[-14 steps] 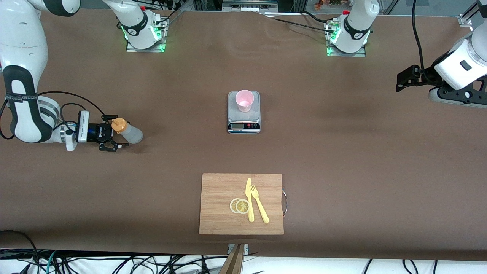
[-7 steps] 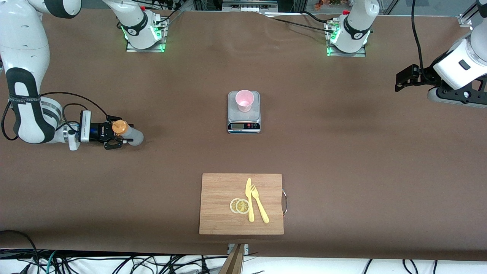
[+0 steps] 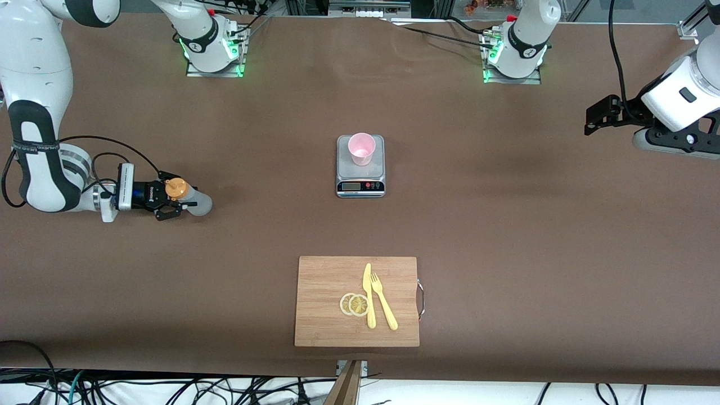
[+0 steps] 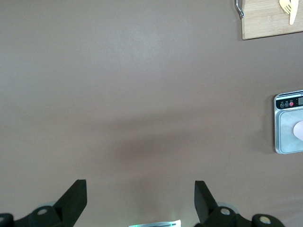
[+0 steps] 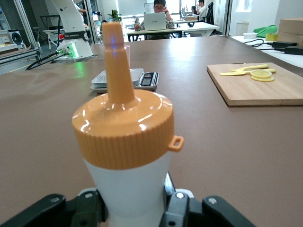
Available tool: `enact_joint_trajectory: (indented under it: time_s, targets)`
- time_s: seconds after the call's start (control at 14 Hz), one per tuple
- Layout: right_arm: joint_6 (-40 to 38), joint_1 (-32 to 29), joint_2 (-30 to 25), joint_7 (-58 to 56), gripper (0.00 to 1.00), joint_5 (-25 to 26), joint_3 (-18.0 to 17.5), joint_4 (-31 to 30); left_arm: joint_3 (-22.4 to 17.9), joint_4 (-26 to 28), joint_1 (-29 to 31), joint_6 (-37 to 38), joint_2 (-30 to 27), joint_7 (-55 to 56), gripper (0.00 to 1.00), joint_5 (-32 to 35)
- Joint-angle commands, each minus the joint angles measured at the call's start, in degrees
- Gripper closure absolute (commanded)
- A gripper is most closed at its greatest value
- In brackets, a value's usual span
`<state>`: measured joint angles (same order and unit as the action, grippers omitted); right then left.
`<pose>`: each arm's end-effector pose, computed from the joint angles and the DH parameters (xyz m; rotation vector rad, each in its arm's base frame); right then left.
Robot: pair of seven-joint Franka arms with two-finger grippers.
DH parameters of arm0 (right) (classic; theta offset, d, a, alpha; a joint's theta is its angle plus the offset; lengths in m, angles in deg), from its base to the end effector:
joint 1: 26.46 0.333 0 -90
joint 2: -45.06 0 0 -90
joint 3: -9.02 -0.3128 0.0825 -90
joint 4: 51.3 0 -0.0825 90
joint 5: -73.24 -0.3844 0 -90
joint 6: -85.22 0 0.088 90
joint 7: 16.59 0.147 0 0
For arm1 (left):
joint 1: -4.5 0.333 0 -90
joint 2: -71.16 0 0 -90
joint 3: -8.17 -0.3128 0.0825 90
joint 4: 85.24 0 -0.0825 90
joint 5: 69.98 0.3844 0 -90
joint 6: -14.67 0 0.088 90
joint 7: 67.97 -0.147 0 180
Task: Add sauce to pink cup with both arms
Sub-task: 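Grasp the white squeeze bottle with the right gripper, then lift the bottle with the right gripper and carry it over the cup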
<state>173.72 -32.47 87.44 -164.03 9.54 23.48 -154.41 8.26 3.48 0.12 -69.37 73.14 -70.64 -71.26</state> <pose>0.5590 -0.0648 0.1207 -1.4287 -1.5042 -0.8767 0.5471 -0.0462 0.5644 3.1096 -0.1956 -0.1818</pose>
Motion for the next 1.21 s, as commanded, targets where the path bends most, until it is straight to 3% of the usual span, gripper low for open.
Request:
enact_joint_trajectory:
  time_s: [0.0,0.21,0.43,0.57,1.14]
  targets:
    - [1.0,3.5,-2.5,4.2,0.62,1.9,3.2,0.2,0.2,-1.2,0.2,1.3,0.1,-1.2,0.00,-0.5]
    - [3.2,8.4,-5.2,9.5,0.65,3.6,5.8,-0.2,0.2,-1.2,0.2,1.3,0.1,-1.2,0.00,-0.4]
    - [6.5,16.3,-8.2,16.7,0.65,3.6,10.7,-1.2,0.2,-1.2,0.2,1.2,0.1,-1.2,0.00,-0.4]
    - [10.2,20.7,-10.6,22.6,0.65,4.9,11.7,-1.8,0.1,-1.3,0.2,1.1,0.2,-1.2,0.00,-0.3]
    - [21.5,37.1,-18.1,47.7,0.65,21.3,11.6,-1.3,0.2,-1.3,-0.1,1.0,0.2,-1.2,0.00,-0.4]
